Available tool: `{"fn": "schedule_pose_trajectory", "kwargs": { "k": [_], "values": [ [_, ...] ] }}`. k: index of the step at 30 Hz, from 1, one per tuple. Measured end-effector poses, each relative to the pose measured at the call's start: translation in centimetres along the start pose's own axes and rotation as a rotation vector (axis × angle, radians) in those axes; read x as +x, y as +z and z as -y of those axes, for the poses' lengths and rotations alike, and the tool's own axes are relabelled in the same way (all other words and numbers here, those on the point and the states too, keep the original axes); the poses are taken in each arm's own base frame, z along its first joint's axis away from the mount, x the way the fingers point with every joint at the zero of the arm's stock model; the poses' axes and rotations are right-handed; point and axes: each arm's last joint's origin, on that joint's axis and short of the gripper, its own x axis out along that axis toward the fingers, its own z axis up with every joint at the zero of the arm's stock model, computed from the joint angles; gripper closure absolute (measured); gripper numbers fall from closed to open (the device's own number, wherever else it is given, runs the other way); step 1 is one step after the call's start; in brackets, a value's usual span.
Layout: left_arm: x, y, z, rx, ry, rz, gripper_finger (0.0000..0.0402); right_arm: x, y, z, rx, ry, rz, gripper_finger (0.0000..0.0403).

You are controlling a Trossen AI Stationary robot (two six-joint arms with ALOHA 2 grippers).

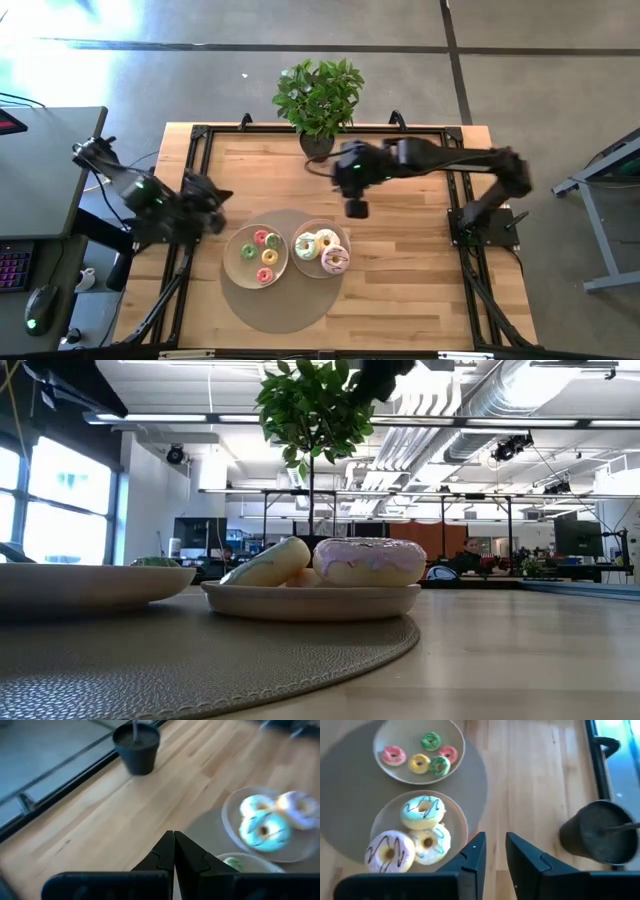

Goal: Pick & Place donuts
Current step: Return to Home Position

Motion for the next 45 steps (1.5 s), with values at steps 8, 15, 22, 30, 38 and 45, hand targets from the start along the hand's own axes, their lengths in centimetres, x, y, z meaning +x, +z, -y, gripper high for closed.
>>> {"fn": "schedule_pose_trajectory", "kwargs": {
  "k": [8,15,22,30,38,45],
  "values": [
    [-0.3,-2.9,-5.6,-0.093,-0.126,0.092,0.0401,-1.8,-10.0,0.1,0.044,-0.031,0.239,0.0380],
    [2.6,-7.2,-5.6,-0.204,-0.334,0.225,0.0401,-3.5,-18.7,-0.6,0.064,-0.042,0.542,0.0400],
    [3.6,-8.0,-4.3,-0.109,-0.427,0.408,0.0401,-4.3,-24.4,-0.9,0.100,-0.062,0.729,0.0399],
    [5.6,-8.9,-2.9,-0.130,-0.433,0.456,0.0401,-5.1,-26.8,-1.8,0.022,0.076,0.801,0.0399],
    [7.6,-9.1,-3.3,-0.020,-0.349,0.567,0.0401,-5.1,-27.8,-2.5,-0.092,0.129,0.974,0.0400],
    [8.5,-9.0,-4.0,0.062,-0.284,0.537,0.0401,-4.4,-28.7,-2.7,-0.065,0.146,0.972,0.0397]
  ]
}}
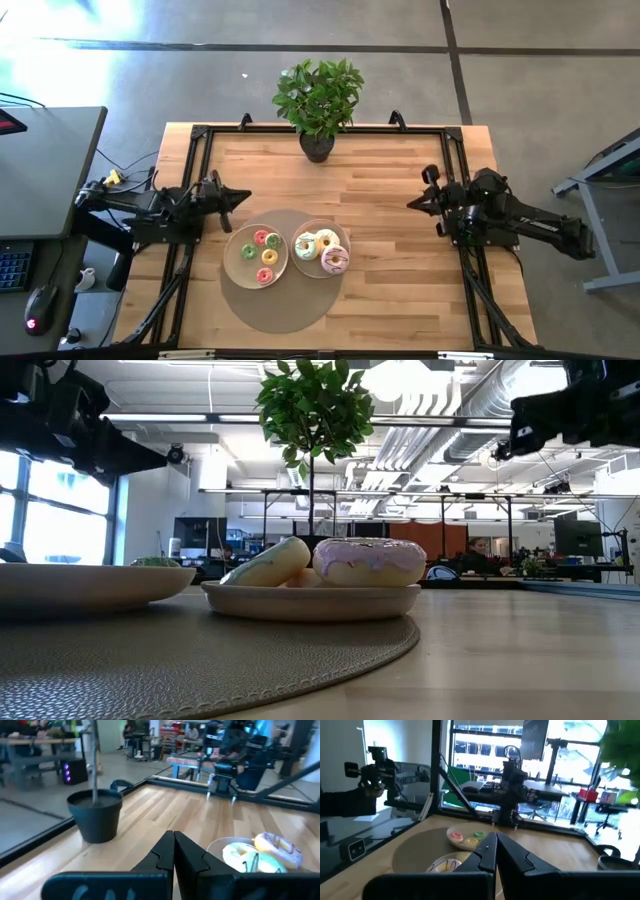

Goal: Pick & Place donuts
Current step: Return to Home Position

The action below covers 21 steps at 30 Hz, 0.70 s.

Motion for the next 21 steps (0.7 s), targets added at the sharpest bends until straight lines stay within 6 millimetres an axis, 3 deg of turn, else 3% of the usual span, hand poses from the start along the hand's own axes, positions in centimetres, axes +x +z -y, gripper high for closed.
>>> {"fn": "schedule_pose_trajectory", "kwargs": {
  "k": [13,21],
  "values": [
    [0.0,-0.2,-0.2,-0.027,0.022,-0.022,0.0401,0.1,-3.2,-0.1,0.051,-0.001,-0.014,0.0395],
    [0.0,-0.3,-0.2,-0.024,0.019,-0.027,0.0401,0.1,-3.7,-0.2,0.051,0.002,-0.055,0.0401]
  ]
}}
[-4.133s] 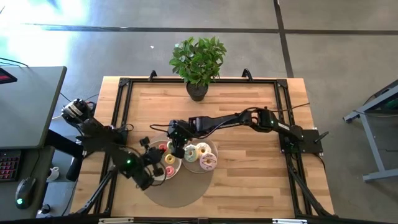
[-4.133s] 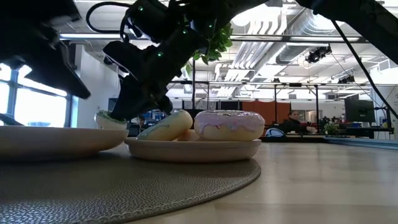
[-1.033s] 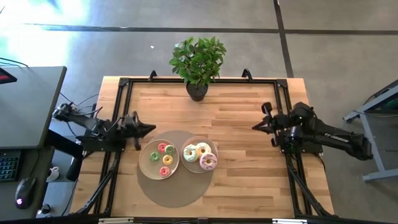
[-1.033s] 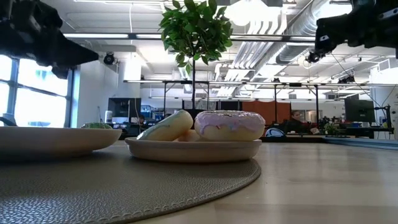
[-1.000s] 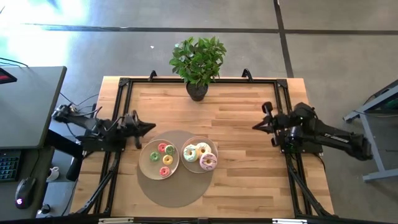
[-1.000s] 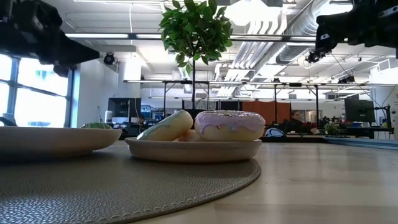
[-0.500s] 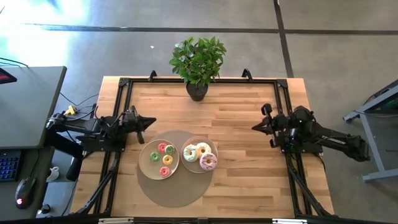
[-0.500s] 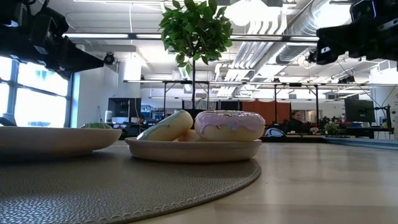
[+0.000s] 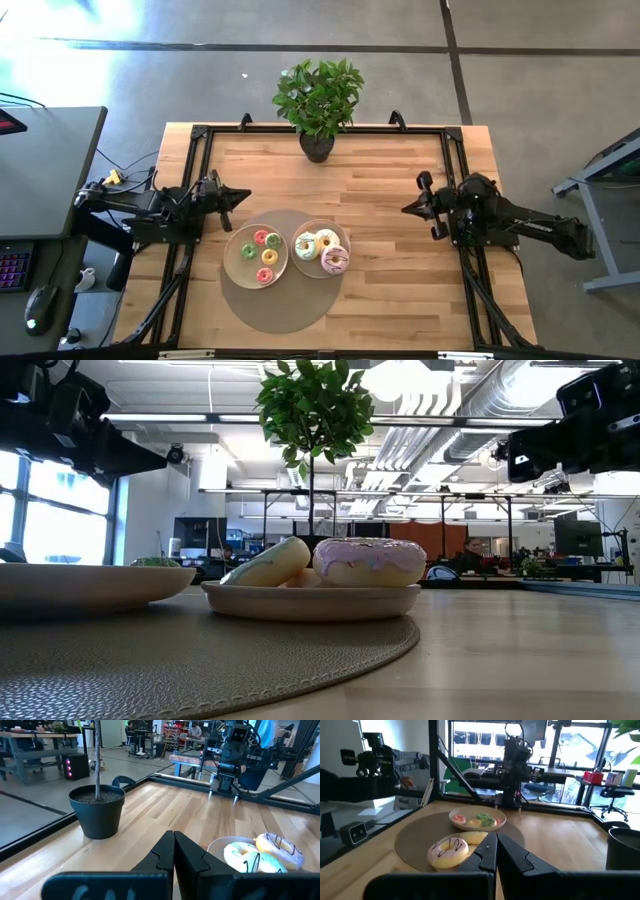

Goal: Pick & Place donuts
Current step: Return to Home Position

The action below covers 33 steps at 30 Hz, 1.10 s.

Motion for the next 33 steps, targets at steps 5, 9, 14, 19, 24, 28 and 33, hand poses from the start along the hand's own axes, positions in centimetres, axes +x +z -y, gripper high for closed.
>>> {"fn": "schedule_pose_trajectory", "kwargs": {
  "k": [5,9,14,19,24,28,33],
  "values": [
    [0.0,0.0,0.0,0.001,0.000,-0.002,0.0402,0.0,-0.4,0.0,0.181,-0.021,-0.040,0.0398],
    [0.0,-0.1,0.0,0.001,0.000,-0.003,0.0402,0.0,-0.5,0.5,0.259,-0.221,-0.028,0.0400],
    [0.0,-0.1,0.0,0.002,0.000,-0.003,0.0402,0.0,-0.9,0.5,0.205,-0.298,-0.067,0.0399],
    [0.0,-0.1,0.0,0.001,0.000,-0.003,0.0401,0.1,-1.1,0.3,0.206,-0.324,-0.090,0.0401],
    [0.0,-0.1,0.0,0.002,0.001,-0.003,0.0401,0.0,-1.6,0.4,0.217,-0.398,-0.145,0.0396],
    [0.0,-0.1,0.0,0.001,0.001,-0.003,0.0401,-0.1,-1.7,0.5,0.214,-0.456,-0.154,0.0390],
    [0.0,-0.1,0.0,0.001,0.001,-0.003,0.0401,-0.1,-1.8,0.6,0.213,-0.470,-0.156,0.0393]
  ]
}}
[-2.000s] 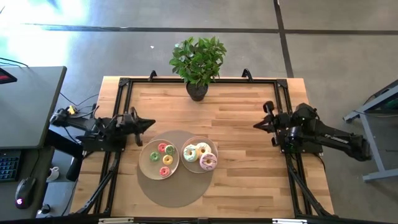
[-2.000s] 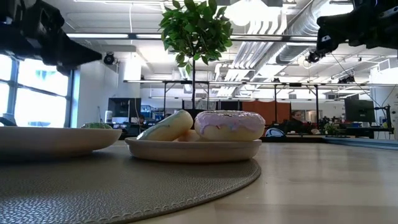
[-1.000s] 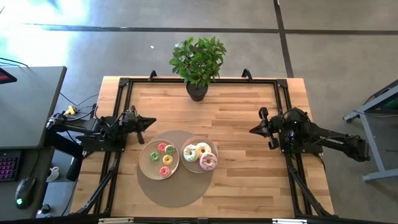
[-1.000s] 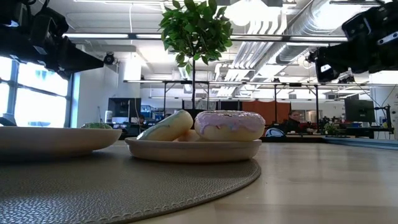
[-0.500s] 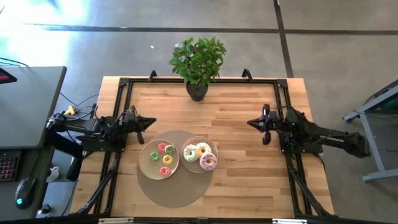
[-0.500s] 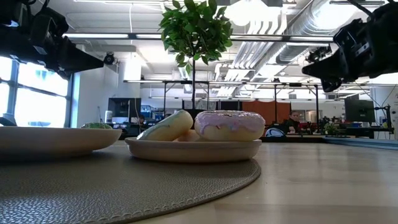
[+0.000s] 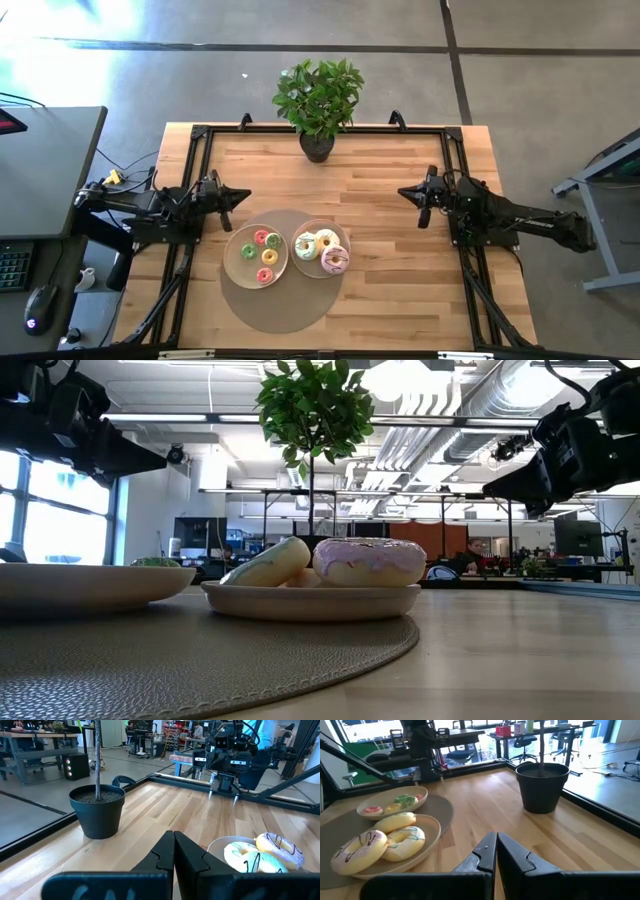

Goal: Pick & Place donuts
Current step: Return to Home Position

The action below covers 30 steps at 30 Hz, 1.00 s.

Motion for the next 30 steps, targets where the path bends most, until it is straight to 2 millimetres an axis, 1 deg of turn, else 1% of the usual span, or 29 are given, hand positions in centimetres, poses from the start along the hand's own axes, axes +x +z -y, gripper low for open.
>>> {"fn": "schedule_pose_trajectory", "kwargs": {
  "k": [30],
  "values": [
    [0.00,-0.01,0.00,0.000,0.000,0.000,0.0401,0.00,-0.02,0.00,0.000,0.002,-0.001,0.0396]
  ]
}}
